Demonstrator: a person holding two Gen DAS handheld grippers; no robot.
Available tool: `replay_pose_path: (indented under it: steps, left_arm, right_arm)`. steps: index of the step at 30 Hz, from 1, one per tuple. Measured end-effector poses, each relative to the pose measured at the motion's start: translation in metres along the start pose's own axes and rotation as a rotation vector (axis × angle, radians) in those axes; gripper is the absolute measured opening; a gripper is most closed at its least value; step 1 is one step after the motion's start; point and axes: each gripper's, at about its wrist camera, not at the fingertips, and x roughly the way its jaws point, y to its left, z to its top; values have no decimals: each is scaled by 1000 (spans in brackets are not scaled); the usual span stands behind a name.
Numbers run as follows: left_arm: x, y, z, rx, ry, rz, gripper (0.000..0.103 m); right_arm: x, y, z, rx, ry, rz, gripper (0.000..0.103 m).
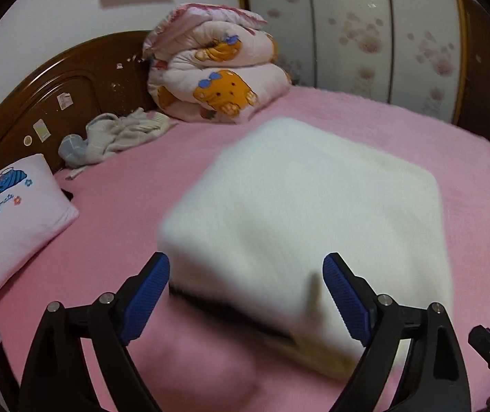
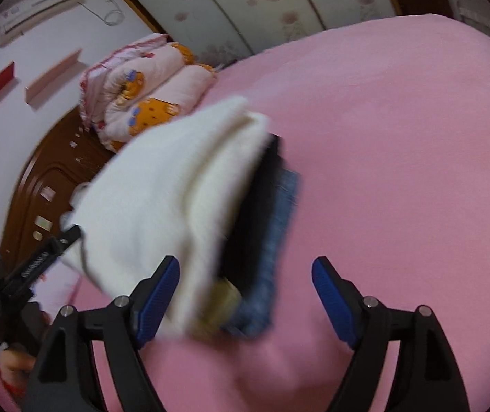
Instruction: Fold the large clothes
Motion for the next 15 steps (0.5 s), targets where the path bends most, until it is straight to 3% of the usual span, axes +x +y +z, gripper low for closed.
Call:
replay_pose_path:
  steps: [6,10,15]
  left_arm:
    - [-84,-68,-106,53,157,-75,90]
    - [-163,-119,-176,85,261,-119,90]
    - [-267,-174,-237,56,357,-243,90]
  right_arm:
    - [-91,-97,-85,90,107,-162,81]
    - [-177,-160,-139,135,170,-280,85]
    - [-304,-222,-193,128,225,-407,86]
